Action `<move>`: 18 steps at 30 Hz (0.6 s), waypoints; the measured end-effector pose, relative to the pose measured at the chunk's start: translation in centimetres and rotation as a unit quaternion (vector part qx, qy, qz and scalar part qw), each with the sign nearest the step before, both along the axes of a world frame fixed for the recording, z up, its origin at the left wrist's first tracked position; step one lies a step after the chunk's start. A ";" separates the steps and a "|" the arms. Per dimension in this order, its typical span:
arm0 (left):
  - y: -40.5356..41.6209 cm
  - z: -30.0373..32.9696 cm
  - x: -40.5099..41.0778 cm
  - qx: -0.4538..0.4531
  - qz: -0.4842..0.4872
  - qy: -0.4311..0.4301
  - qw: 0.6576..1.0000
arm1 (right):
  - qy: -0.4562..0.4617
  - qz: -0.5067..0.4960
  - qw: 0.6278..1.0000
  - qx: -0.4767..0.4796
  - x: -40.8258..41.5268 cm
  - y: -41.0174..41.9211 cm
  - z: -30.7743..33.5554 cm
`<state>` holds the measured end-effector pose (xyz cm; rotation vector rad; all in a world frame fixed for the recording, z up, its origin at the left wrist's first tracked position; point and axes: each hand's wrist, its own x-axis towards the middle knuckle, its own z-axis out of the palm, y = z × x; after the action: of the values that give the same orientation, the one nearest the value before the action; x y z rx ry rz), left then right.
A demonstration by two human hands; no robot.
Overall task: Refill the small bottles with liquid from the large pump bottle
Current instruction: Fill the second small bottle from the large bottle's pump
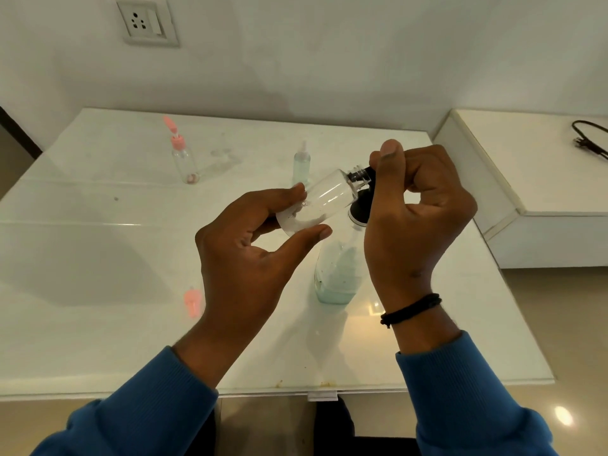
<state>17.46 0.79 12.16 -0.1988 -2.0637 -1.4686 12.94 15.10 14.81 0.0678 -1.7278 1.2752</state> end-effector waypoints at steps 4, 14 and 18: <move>0.1 0.1 0.1 0.002 -0.002 -0.001 1.000 | 0.001 -0.001 1.000 0.007 0.1 0.1 0.2; 0.1 0.2 0.0 0.003 -0.005 0.007 1.000 | 0.007 -0.005 1.000 0.013 0.0 0.2 0.1; 0.0 0.0 0.0 -0.005 -0.002 0.004 1.000 | 0.007 -0.003 1.000 0.000 0.1 -0.1 -0.4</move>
<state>17.46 0.83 12.11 -0.2119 -2.0648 -1.4586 13.05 14.99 14.41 0.0715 -1.7153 1.2679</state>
